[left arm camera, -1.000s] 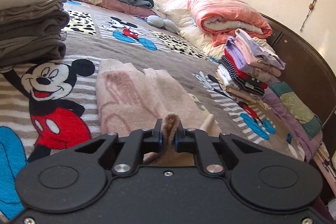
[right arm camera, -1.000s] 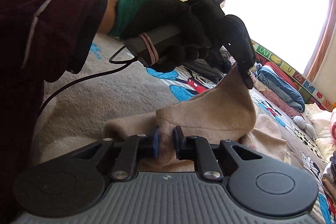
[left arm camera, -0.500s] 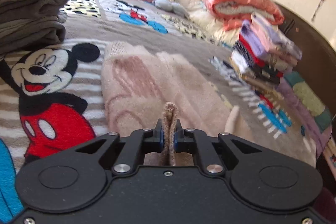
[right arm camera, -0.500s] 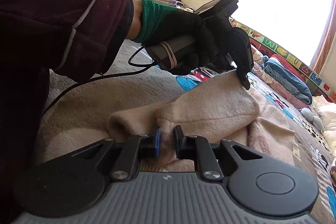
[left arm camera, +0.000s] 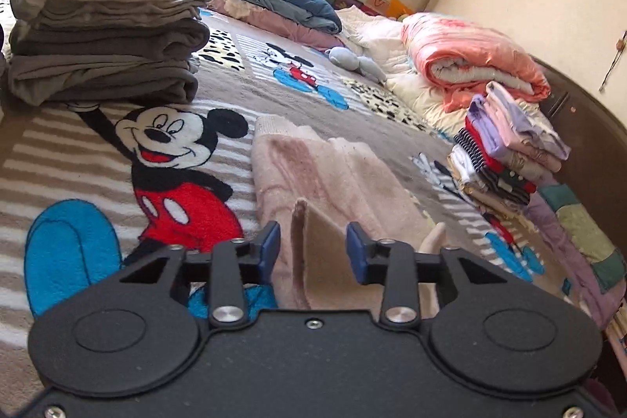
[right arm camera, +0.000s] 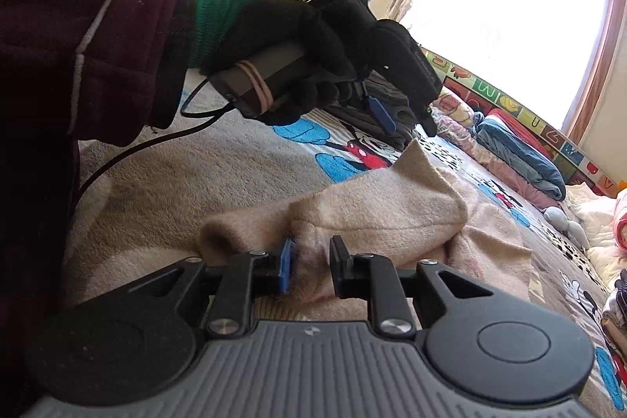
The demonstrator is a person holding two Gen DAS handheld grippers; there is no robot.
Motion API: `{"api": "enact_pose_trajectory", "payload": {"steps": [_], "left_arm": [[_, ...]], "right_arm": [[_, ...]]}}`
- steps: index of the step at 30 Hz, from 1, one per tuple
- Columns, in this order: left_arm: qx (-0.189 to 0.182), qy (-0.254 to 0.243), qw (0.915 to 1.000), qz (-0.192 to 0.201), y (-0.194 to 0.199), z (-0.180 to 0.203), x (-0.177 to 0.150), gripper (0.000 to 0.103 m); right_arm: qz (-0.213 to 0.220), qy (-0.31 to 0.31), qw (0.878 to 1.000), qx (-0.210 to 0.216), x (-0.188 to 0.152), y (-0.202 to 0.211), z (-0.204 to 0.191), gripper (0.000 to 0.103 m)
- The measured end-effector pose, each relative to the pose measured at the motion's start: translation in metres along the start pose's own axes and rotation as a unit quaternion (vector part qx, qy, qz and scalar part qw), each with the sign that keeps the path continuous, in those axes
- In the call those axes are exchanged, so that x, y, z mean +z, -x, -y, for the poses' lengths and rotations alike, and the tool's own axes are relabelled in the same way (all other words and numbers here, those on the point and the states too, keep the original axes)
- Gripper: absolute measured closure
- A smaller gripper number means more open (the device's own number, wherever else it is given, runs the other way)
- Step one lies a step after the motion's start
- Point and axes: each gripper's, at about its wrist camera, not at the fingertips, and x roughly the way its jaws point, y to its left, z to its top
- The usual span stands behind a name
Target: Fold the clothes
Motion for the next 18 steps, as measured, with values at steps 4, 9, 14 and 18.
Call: {"api": "enact_pose_trajectory", "payload": {"steps": [4,9,14,18], "left_arm": [[0.013,-0.018,0.9997,-0.011,-0.023,0.009,-0.005,0.090],[0.026,-0.081,0.9955,-0.041,-0.065,0.021,-0.004,0.097],[0.035,-0.116,0.9912,-0.053,-0.083,0.020,-0.005,0.097],[0.016,-0.103,0.9942,-0.027,-0.068,0.017,0.000,0.097]], "right_arm": [[0.002,-0.014,1.000,0.008,-0.002,-0.001,0.002,0.071],[-0.004,-0.041,0.999,0.033,-0.006,-0.002,0.009,0.071],[-0.001,-0.058,0.997,0.043,-0.011,-0.005,0.011,0.071],[-0.006,-0.054,0.998,0.039,-0.009,-0.007,0.011,0.071]]}}
